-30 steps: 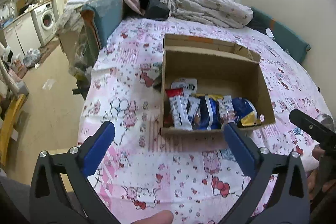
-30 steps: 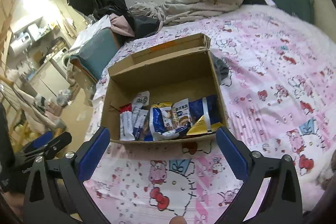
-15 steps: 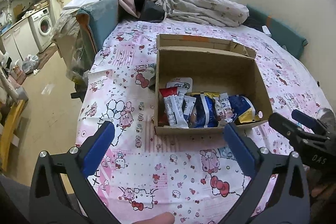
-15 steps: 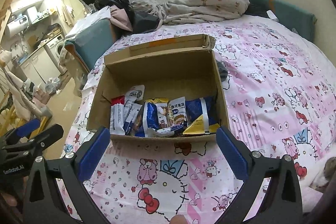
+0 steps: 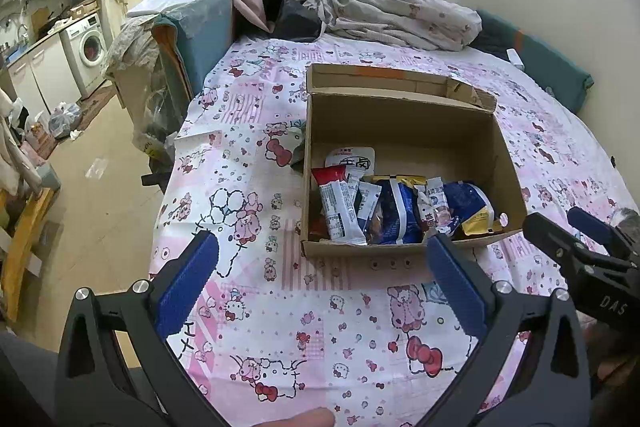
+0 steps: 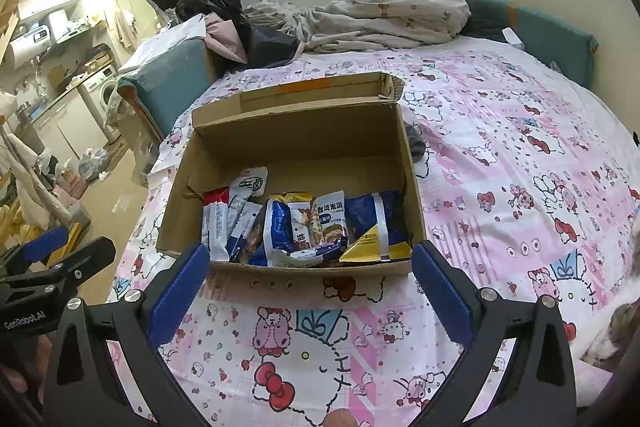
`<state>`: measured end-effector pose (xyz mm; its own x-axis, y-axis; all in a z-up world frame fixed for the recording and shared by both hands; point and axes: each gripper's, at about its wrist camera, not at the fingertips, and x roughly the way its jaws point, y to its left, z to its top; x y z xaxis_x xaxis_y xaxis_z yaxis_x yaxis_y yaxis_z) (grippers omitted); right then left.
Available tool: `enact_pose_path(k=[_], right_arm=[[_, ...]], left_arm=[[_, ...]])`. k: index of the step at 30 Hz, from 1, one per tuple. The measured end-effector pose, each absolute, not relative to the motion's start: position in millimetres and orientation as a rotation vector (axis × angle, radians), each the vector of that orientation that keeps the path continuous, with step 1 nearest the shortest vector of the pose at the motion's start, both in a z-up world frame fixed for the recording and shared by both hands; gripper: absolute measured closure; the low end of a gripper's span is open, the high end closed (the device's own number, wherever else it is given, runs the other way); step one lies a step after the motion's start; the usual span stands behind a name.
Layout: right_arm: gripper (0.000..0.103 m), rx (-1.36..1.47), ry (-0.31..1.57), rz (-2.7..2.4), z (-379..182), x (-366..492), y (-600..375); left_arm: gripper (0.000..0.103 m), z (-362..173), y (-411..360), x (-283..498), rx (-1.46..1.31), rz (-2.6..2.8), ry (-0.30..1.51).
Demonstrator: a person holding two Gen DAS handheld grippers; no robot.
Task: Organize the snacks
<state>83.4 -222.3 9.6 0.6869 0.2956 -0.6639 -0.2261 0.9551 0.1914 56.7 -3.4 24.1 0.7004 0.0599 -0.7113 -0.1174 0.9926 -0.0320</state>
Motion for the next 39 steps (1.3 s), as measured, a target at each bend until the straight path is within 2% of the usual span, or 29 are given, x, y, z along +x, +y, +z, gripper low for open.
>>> enact_pose_path(k=[39], right_arm=[[0.000,0.108,0.777,0.296,10.3,82.7,-223.4]], left_arm=[[0.001,19.0,5.3,58.5,-0.106,0.123,0.807]])
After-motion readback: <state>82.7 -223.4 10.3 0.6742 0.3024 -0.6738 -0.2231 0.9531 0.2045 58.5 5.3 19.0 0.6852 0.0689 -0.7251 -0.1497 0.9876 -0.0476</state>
